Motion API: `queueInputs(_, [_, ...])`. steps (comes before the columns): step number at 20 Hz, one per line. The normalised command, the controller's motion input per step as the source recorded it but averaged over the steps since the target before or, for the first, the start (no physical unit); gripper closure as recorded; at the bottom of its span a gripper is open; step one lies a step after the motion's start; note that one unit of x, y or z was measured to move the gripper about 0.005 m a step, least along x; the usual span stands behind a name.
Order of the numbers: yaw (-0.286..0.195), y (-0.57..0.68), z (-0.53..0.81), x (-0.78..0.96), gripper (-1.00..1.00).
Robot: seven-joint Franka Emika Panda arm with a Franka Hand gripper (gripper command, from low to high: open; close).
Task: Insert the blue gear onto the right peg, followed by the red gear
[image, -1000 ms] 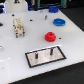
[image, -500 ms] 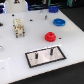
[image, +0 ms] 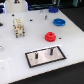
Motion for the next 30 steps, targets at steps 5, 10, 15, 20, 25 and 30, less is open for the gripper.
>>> queueInputs(5, [0.0, 0.35, -0.47, -0.52, -1.0])
queueInputs(10, [0.0, 0.07, -0.54, -0.48, -1.0])
queueInputs(15, [0.0, 0.0, -0.55, -0.35, -1.0])
queueInputs(20, [0.0, 0.0, -0.58, -0.29, -1.0])
queueInputs(25, [0.0, 0.01, -0.43, -0.25, -1.0])
queueInputs(30, [0.0, 0.0, -0.13, -0.13, 1.0])
